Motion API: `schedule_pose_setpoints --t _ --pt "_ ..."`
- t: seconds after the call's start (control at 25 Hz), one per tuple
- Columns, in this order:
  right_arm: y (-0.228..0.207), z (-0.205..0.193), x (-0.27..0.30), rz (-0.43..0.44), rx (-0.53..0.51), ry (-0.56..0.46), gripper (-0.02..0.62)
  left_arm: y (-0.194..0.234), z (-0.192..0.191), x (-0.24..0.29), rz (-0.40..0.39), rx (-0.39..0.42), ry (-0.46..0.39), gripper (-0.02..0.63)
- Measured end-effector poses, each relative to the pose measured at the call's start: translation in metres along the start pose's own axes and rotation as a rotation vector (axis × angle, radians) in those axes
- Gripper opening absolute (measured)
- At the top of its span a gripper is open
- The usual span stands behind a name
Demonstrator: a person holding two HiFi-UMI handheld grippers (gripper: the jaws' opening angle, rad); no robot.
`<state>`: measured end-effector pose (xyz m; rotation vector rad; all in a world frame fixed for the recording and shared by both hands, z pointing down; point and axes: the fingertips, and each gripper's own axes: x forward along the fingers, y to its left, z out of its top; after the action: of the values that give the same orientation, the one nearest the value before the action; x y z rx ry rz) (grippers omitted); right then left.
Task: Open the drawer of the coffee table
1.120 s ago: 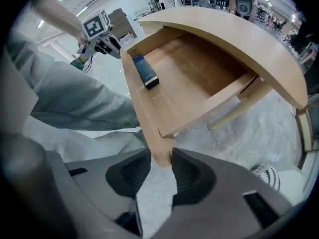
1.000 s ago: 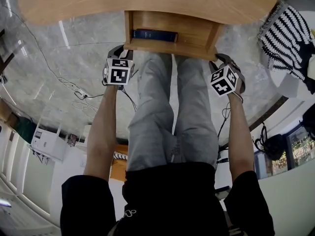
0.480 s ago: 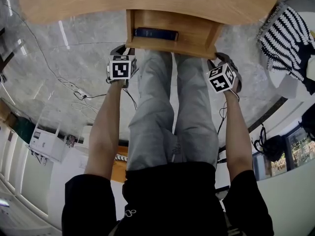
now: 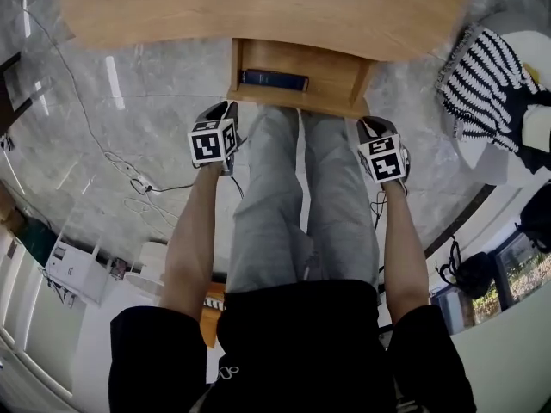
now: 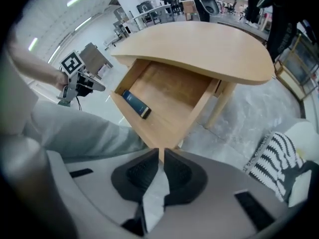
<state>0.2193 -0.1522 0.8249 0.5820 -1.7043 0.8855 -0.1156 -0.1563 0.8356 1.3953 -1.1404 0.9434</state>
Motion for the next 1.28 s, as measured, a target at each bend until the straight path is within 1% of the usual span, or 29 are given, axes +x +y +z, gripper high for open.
schedule_pose_setpoints --t 0.08,0.2,0.32,0.4,0.52,0.68,0.76,0.84,1.0,1.08,1.16,1.28 --pt "0.008 0.014 -0.016 0.027 0.020 -0.034 0.024 -0.010 0.015 -0.020 -0.018 -0.036 -0.056 0.071" --pt "0.014 0.048 -0.046 0.059 0.128 -0.157 0.020 -0.030 0.048 -0.049 -0.056 -0.070 -0.147 0.050" --pt "0.016 0.085 -0.071 0.100 0.223 -0.279 0.018 -0.052 0.086 -0.076 -0.081 -0.076 -0.231 0.029" --pt "0.016 0.106 -0.085 0.114 0.261 -0.333 0.015 -0.069 0.110 -0.096 -0.099 -0.078 -0.284 0.019" --pt "0.019 0.132 -0.117 0.117 0.297 -0.415 0.014 -0.098 0.141 -0.131 -0.148 -0.067 -0.352 0.015" --pt "0.011 0.169 -0.164 0.095 0.313 -0.515 0.014 -0.135 0.182 -0.178 -0.207 -0.026 -0.432 0.011" --pt "0.003 0.191 -0.190 0.092 0.300 -0.570 0.011 -0.151 0.208 -0.205 -0.249 -0.021 -0.502 0.011" --pt "-0.004 0.216 -0.219 0.078 0.263 -0.628 0.011 -0.166 0.237 -0.233 -0.276 -0.001 -0.578 0.011" --pt "-0.015 0.264 -0.289 0.037 0.241 -0.798 0.011 -0.198 0.285 -0.285 -0.267 0.112 -0.688 0.009" --pt "-0.017 0.284 -0.326 0.009 0.228 -0.872 0.011 -0.214 0.305 -0.314 -0.259 0.151 -0.744 0.010" --pt "-0.018 0.300 -0.361 -0.015 0.226 -0.944 0.011 -0.227 0.323 -0.343 -0.250 0.175 -0.801 0.009" --pt "-0.021 0.321 -0.413 -0.055 0.226 -1.048 0.011 -0.243 0.350 -0.387 -0.243 0.187 -0.896 0.009"
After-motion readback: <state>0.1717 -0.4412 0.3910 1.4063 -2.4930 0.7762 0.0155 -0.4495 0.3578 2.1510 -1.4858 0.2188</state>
